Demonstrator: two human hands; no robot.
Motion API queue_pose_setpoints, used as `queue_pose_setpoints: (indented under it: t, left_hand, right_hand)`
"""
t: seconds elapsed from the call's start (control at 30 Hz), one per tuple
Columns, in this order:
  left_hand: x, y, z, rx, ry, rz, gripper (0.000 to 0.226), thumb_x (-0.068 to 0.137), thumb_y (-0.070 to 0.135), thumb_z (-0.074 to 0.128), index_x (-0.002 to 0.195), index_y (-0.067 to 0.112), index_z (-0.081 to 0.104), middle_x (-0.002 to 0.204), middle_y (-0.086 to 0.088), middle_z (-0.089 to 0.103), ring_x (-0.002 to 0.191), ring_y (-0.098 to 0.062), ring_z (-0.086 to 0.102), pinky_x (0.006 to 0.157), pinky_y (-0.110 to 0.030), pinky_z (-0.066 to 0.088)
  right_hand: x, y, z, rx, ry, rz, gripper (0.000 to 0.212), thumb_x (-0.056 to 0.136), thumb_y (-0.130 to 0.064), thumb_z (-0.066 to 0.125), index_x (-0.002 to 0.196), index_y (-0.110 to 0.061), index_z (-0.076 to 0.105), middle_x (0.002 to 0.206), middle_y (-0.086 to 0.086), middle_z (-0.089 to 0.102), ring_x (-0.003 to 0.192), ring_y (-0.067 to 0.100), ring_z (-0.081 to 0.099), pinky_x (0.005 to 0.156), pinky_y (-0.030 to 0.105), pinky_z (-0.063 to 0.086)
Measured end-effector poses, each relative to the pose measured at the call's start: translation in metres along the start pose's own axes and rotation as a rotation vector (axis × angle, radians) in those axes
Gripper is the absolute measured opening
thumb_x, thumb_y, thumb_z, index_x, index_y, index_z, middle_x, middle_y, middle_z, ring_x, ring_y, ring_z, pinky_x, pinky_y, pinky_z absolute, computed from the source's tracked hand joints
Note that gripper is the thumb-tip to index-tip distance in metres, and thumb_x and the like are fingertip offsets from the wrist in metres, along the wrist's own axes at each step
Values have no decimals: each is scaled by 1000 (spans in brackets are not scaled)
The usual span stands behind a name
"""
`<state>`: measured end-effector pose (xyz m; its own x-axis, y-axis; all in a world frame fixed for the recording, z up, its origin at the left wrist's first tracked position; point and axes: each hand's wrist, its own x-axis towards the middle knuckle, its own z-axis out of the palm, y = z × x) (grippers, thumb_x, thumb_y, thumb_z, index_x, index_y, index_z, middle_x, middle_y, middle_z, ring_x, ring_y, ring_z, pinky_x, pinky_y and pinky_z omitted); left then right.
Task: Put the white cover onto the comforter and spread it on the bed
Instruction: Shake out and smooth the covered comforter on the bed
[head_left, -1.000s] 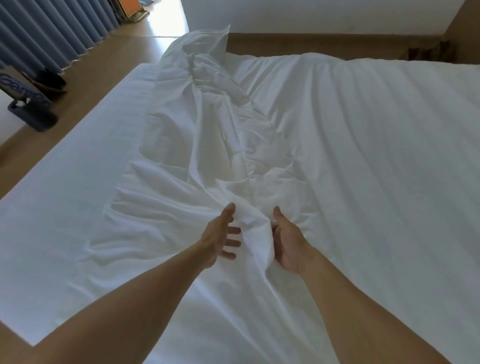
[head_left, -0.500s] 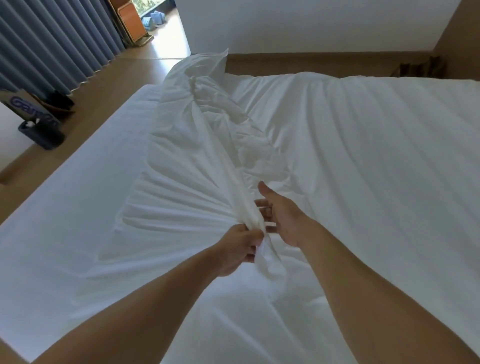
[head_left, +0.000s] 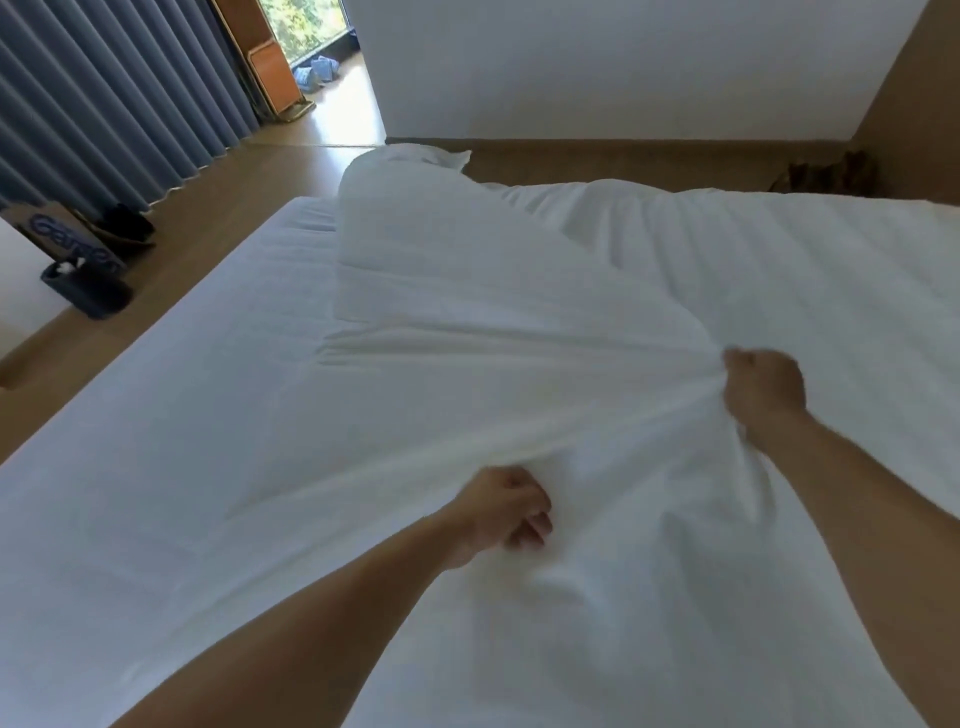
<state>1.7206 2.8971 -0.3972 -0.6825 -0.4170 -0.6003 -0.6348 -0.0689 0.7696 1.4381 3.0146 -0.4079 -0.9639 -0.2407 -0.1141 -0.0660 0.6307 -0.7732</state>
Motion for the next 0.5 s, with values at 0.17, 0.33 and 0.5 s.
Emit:
queue_pose_setpoints:
  t: [0.17,0.33,0.5]
  left_hand:
    - [12,-32,6,237,4,-96,37,91,13,59,128,19,55,117,-4,63,92,-16,64,76,-26,49]
    - [23,-62,-4,659,28,-49,77,92,35,64,156,36,21,165,0,10,149,-26,18,120,-43,24]
    - [20,-76,12,603,-50,-35,73,94,29,62,157,30,24,164,0,18,148,-19,24,116,-28,22]
  right_hand:
    - [-13,45,36,-103,-74,107,42,104,-31,41,88,4,60,92,25,62,82,32,53,71,35,36]
    - [-73,68,51,-10,-276,133,44,103,-47,41,90,-7,53,77,6,51,84,28,53,71,35,37]
    - [-142,112,57,-66,-654,228,45,86,-52,70,110,-16,60,101,4,66,94,26,63,80,34,48]
